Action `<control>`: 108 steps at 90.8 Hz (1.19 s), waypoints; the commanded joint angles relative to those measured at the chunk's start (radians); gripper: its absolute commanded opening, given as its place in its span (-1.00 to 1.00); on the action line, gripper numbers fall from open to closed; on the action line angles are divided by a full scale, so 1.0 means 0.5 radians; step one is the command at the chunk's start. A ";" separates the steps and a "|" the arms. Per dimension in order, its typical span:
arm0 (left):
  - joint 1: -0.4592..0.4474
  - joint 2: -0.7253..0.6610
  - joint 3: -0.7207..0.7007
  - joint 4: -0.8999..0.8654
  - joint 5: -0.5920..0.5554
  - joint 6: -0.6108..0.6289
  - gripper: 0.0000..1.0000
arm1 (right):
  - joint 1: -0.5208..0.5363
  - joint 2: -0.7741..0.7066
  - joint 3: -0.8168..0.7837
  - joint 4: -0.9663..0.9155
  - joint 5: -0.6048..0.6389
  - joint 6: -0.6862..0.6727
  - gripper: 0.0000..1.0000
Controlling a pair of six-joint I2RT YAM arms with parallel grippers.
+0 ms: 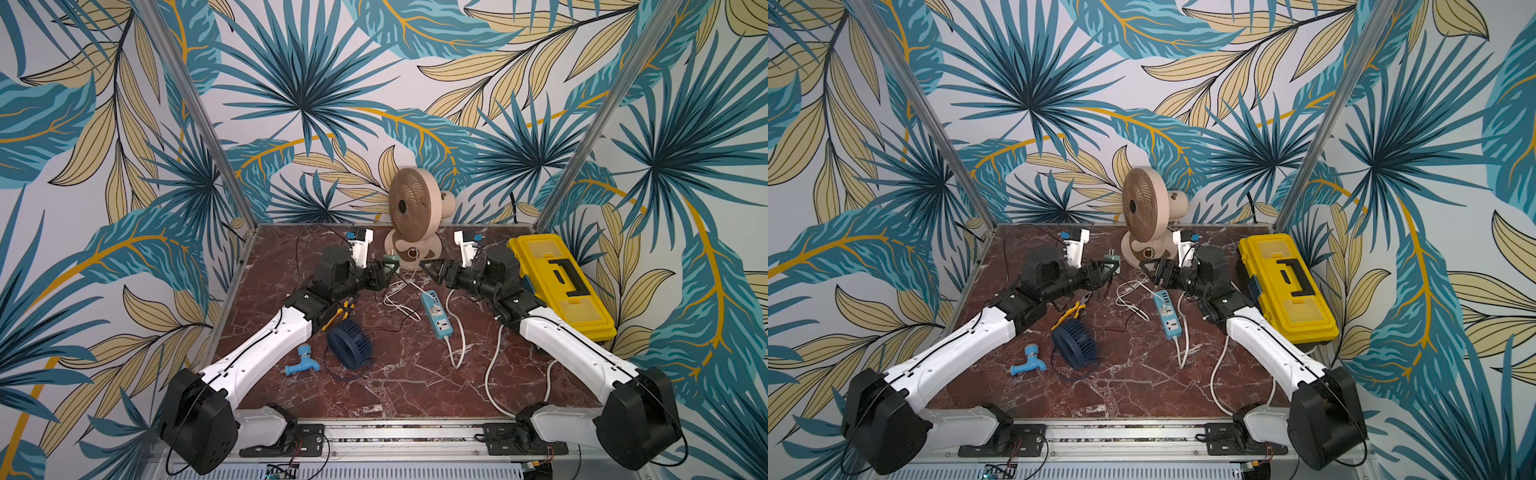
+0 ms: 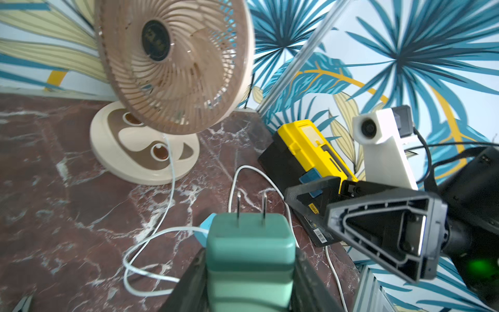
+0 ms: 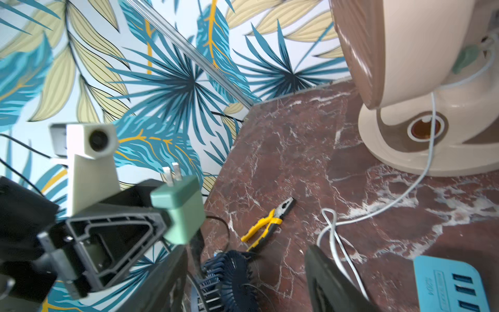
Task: Plug the desk fan into the power strip
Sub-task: Adjust the plug.
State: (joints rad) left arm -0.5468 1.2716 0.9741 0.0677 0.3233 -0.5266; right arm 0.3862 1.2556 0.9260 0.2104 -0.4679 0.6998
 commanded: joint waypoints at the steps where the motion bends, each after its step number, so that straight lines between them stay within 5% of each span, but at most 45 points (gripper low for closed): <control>1: -0.072 -0.089 -0.135 0.374 0.047 0.221 -0.44 | 0.017 -0.134 -0.079 0.114 0.090 0.083 0.36; 42: -0.441 -0.038 -0.157 0.321 -0.197 0.694 -0.45 | 0.262 -0.180 -0.029 -0.363 0.089 -0.094 0.28; 63: -0.506 0.001 -0.138 0.289 -0.268 0.737 -0.43 | 0.310 -0.177 -0.045 -0.457 0.126 -0.136 -0.02; 70: -0.513 0.000 -0.141 0.291 -0.281 0.739 -0.38 | 0.315 -0.173 -0.036 -0.525 0.133 -0.148 -0.26; 83: -0.517 0.001 -0.125 0.259 -0.273 0.709 0.27 | 0.319 -0.210 -0.033 -0.646 0.203 -0.165 -0.97; 93: -0.515 -0.028 -0.135 0.235 -0.266 0.661 0.95 | 0.317 -0.279 -0.042 -0.709 0.314 -0.201 -1.00; 108: -0.419 -0.105 -0.119 0.085 -0.234 0.518 1.00 | 0.317 -0.421 -0.068 -0.793 0.532 -0.355 -1.00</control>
State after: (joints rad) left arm -0.7944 1.2724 0.8925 0.1284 0.1864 -0.2008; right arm 0.5388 1.1084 0.9142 -0.1333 -0.2897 0.6018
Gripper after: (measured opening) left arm 0.999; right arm 0.305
